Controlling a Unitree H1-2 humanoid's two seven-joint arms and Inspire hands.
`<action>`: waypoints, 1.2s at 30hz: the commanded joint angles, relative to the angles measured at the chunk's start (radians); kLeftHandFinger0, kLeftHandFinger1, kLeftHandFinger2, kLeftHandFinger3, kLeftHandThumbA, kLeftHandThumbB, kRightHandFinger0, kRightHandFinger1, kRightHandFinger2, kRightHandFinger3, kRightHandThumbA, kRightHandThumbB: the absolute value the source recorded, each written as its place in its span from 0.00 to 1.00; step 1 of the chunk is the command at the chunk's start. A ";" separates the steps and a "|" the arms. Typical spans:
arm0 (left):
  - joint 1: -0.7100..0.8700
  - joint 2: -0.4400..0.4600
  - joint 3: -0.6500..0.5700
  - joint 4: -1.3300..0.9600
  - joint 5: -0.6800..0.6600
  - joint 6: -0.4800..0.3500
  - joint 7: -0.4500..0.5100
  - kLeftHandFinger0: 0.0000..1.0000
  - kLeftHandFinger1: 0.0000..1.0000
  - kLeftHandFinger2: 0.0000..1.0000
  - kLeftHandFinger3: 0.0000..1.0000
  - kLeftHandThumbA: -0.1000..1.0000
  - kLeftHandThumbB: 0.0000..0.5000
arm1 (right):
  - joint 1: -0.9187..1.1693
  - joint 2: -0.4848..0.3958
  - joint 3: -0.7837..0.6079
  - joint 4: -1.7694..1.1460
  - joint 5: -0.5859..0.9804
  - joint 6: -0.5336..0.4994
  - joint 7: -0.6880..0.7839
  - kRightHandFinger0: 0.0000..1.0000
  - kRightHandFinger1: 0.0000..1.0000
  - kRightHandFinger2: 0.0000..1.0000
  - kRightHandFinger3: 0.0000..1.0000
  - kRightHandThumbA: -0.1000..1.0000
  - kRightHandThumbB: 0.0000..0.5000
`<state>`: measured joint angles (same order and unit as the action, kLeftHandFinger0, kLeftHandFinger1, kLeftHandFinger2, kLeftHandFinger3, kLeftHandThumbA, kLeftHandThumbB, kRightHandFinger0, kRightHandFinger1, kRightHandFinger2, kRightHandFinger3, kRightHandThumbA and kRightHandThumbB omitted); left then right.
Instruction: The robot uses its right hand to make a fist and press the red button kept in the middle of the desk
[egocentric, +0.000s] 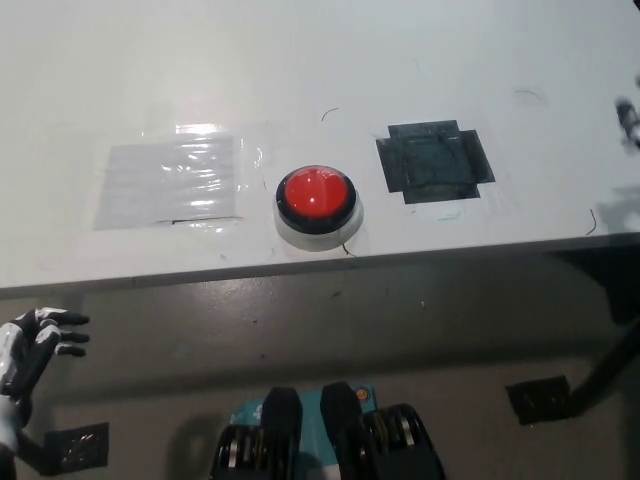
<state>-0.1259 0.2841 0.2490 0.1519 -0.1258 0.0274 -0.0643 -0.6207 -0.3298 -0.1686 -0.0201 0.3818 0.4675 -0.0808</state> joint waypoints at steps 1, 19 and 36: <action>-0.018 0.027 0.017 -0.022 -0.032 -0.022 -0.015 0.56 0.56 0.61 0.56 0.61 0.04 | -0.204 -0.003 0.053 0.043 -0.024 0.003 0.003 0.25 0.31 0.34 0.45 0.68 0.31; -0.014 0.025 0.012 -0.010 -0.031 -0.034 -0.019 0.53 0.52 0.56 0.51 0.60 0.03 | -0.610 0.258 0.166 0.363 -0.164 -0.060 0.000 0.00 0.00 0.23 0.17 0.70 0.41; -0.032 0.013 -0.007 -0.023 -0.006 -0.015 -0.002 0.49 0.49 0.56 0.54 0.62 0.08 | -0.628 0.469 0.189 0.701 -0.187 -0.255 0.068 0.00 0.00 0.28 0.31 0.61 0.14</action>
<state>-0.1289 0.2834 0.2402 0.1518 -0.1354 0.0285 -0.0728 -1.2114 0.1288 0.0189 0.6503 0.2176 0.3238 -0.0440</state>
